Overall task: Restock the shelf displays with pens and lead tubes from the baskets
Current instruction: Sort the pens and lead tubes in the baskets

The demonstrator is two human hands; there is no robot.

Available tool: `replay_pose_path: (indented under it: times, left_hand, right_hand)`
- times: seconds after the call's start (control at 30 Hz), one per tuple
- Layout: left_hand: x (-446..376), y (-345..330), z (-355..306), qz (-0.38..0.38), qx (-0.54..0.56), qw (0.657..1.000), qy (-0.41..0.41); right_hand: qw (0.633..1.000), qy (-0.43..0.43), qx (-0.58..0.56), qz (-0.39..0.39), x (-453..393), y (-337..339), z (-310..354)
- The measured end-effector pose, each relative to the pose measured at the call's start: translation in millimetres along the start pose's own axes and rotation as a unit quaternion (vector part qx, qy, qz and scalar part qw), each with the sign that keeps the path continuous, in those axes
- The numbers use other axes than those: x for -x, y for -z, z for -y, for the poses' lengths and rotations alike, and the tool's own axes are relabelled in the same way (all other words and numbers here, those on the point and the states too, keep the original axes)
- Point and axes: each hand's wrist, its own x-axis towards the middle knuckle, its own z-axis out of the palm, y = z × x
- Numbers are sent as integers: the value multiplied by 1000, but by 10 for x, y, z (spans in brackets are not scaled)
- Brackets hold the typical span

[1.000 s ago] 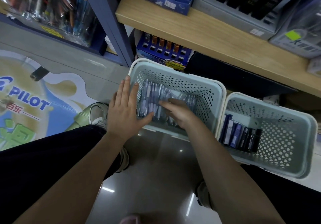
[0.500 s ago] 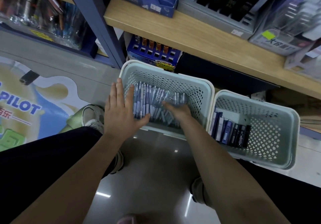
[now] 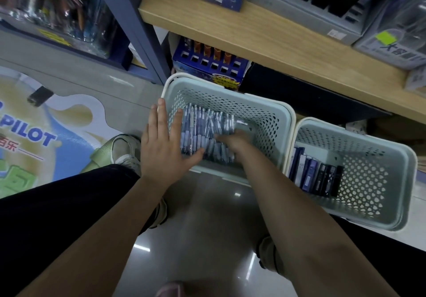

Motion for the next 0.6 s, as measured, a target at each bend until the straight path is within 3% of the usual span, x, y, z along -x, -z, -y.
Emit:
replay_pose_path:
  times: [0.17, 0.33, 0.6]
  left_hand:
    - [6, 4, 2, -4, 0, 1000, 1]
    - [-5, 27, 6, 3, 3, 1000, 6]
    - [0, 12, 0, 0, 10, 1000, 6]
  right_hand:
    - [994, 35, -101, 7, 65, 32, -47]
    - [995, 22, -91, 44, -47, -34, -29]
    - [998, -13, -60, 15, -108, -163, 98]
